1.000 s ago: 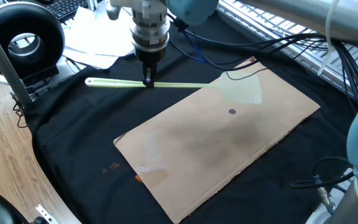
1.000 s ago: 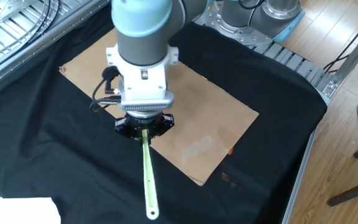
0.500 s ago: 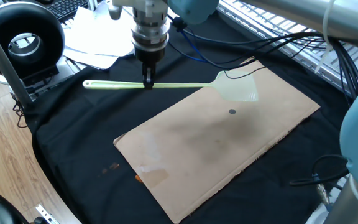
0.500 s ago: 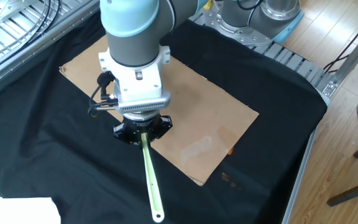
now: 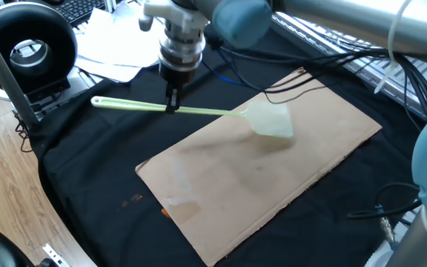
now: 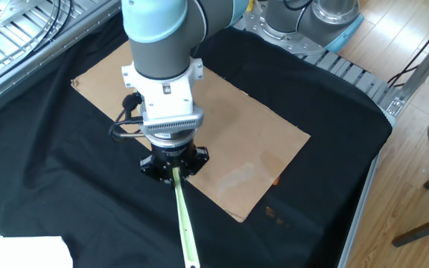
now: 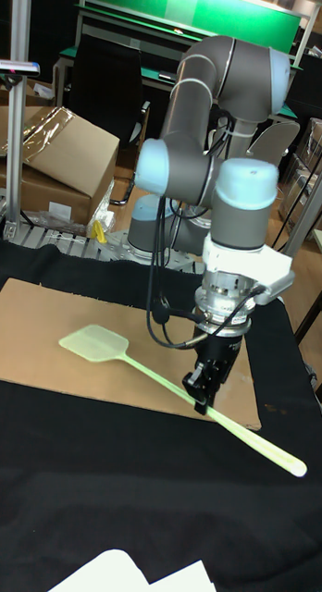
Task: Swat with a flyswatter
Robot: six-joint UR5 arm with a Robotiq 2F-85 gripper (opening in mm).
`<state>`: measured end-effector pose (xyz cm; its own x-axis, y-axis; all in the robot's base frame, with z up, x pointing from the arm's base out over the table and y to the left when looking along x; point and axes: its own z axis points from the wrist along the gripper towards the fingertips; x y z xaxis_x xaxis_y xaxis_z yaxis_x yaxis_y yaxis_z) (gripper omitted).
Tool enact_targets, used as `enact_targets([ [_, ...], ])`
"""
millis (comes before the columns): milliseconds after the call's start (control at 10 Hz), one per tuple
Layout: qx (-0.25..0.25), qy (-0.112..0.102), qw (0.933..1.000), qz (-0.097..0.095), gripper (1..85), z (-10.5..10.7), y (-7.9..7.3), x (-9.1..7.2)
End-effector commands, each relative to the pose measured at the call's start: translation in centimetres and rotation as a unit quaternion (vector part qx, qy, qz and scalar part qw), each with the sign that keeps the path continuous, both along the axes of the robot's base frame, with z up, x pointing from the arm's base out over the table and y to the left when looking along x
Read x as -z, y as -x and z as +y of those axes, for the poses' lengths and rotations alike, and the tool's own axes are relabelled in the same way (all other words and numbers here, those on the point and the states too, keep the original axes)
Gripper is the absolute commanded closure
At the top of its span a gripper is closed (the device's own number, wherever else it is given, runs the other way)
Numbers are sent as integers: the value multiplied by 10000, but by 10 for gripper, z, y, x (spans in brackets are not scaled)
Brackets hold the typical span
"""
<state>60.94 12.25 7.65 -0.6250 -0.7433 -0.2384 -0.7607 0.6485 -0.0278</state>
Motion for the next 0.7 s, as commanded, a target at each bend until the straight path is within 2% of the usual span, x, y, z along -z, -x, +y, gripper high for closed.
enact_targets([
  [0, 88, -515, 9977, -425, 847, 19, -14, 6],
  [200, 47, -692, 9952, -695, 847, 27, -26, 2],
  [300, 42, -866, 9928, -825, 847, 33, -31, 0],
  [400, 7, -920, 9919, -875, 847, 34, -32, 2],
  [600, 13, -675, 9952, -711, 847, 17, -22, 11],
])
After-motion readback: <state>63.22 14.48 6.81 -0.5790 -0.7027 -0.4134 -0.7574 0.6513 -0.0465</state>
